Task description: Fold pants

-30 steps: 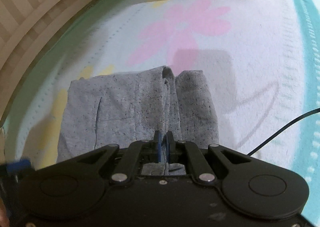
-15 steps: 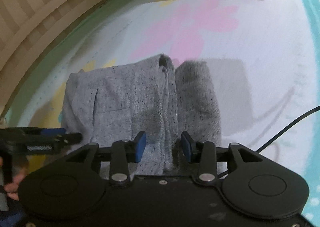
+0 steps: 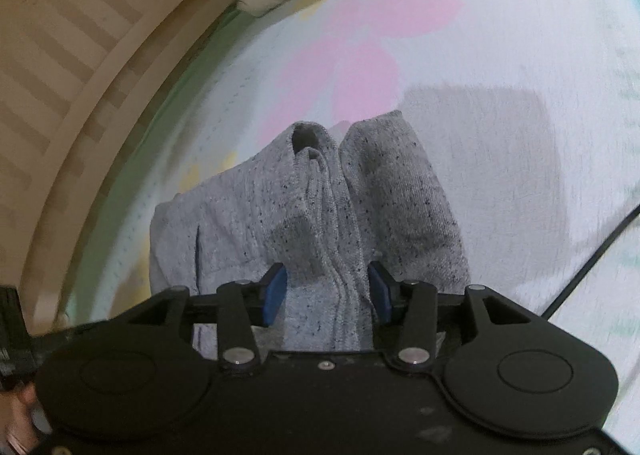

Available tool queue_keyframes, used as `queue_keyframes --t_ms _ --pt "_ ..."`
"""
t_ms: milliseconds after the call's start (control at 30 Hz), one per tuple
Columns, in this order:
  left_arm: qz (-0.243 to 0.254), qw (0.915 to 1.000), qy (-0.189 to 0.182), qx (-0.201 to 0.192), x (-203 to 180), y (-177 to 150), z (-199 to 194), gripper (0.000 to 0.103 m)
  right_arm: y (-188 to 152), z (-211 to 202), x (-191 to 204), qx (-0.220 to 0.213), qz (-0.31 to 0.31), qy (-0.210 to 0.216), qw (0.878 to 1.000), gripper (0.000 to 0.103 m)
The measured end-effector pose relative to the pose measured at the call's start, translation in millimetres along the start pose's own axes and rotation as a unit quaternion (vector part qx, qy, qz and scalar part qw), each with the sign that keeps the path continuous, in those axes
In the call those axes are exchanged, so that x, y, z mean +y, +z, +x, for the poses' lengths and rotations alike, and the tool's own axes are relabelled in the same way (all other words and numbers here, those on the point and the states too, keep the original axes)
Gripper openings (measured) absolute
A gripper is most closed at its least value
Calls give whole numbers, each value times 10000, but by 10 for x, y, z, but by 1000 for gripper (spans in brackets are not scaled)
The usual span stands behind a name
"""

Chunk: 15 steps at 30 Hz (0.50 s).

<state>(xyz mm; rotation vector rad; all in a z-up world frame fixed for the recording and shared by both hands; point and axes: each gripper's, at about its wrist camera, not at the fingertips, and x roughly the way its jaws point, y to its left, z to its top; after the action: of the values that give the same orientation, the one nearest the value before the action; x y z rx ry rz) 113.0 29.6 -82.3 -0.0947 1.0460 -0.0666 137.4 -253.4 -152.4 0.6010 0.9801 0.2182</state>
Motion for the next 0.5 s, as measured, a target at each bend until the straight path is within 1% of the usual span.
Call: queue_keyframes --t_ms 33,67,100,133,200,333,400,500 --pt "-4 10000 45 -79 11 -5 -52 66 -11 -24 31 -56 -29 -49 10000 43" --pt "-12 9998 88 -159 27 -5 -103 67 -30 -55 99 -143 -240 -83 9996 26" --pt "-30 9996 130 -235 52 -6 -151 66 -55 -80 197 -173 -510 -181 9984 12" --pt "-54 9994 163 -286 74 0 -193 67 -86 -105 308 -215 -798 -357 9959 9" --pt "-139 9990 221 -367 147 39 -257 67 -146 -210 534 -396 -1307 -524 9892 9" --pt "-251 9981 249 -498 232 106 -347 67 -210 -543 833 -795 -1822 -628 9780 8" --pt "-242 9981 209 -527 250 132 -375 67 -227 -649 935 -898 -2042 -886 9708 7" --pt "-185 9982 203 -531 226 165 -335 67 -281 -680 917 -909 -2138 -1377 9628 7"
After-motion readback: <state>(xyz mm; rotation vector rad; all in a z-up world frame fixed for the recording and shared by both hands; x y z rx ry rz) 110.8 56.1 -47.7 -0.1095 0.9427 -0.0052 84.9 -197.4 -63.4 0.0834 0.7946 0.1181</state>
